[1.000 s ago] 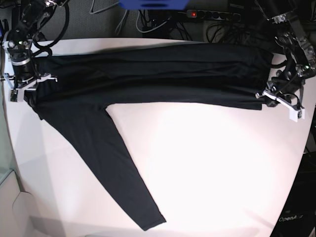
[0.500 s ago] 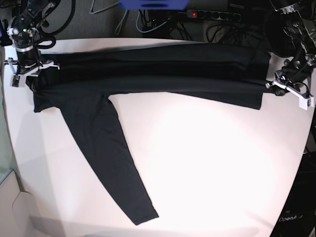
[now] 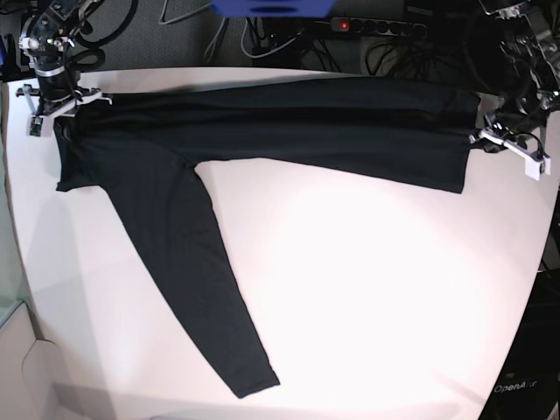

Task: Fold the T-shirt properly
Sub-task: 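Lay the folded shirt down and open both grippers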

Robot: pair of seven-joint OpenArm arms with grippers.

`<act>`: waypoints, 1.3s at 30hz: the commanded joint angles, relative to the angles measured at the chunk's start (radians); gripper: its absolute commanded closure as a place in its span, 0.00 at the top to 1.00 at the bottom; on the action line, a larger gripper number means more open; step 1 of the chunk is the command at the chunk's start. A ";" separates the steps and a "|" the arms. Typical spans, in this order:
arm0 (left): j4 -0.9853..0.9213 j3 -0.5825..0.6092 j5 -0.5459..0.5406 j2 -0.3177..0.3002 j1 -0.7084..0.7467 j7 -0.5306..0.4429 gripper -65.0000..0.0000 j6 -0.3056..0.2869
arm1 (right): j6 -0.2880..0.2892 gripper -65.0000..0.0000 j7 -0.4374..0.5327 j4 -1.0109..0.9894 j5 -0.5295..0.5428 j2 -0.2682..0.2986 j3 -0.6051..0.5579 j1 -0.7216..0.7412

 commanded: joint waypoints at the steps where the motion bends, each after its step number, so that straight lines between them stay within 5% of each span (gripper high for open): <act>1: 0.003 -0.002 -0.007 -0.019 -0.005 -0.017 0.00 0.001 | -0.005 0.00 0.028 0.017 0.017 0.018 0.007 -0.014; 25: 0.003 -0.006 -0.023 -0.018 -0.017 -0.015 0.00 0.001 | -0.005 0.00 0.028 0.017 0.014 0.025 0.005 -0.067; 32: 0.076 -0.010 -0.132 -0.024 0.060 -0.014 0.00 0.001 | -0.005 0.00 0.028 0.017 0.014 0.022 0.004 -0.060; 39: 0.135 -0.075 -0.235 -0.039 0.066 0.147 0.00 0.001 | -0.005 0.00 0.028 0.017 0.014 0.022 0.004 -0.058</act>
